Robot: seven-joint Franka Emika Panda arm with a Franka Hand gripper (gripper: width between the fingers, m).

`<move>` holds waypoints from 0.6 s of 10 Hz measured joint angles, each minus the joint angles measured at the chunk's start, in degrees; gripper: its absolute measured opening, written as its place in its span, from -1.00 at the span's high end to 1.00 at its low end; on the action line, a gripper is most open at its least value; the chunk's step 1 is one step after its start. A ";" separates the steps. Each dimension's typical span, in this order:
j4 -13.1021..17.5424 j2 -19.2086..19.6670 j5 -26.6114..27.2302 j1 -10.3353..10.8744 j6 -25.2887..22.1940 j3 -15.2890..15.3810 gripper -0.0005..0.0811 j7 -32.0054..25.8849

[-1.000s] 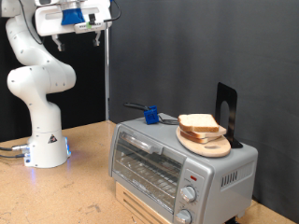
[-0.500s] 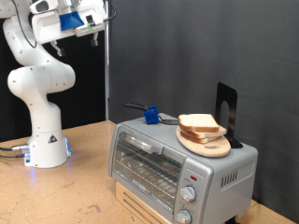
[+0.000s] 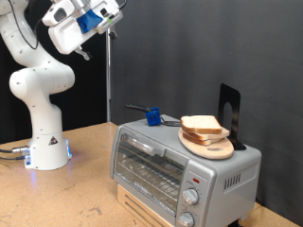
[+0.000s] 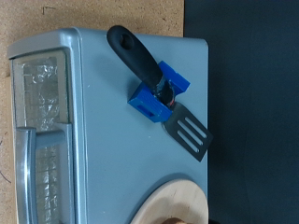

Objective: Make a piece of toast with the oven

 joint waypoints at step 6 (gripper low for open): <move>-10.81 0.50 1.87 0.30 17.23 0.55 -0.98 -5.89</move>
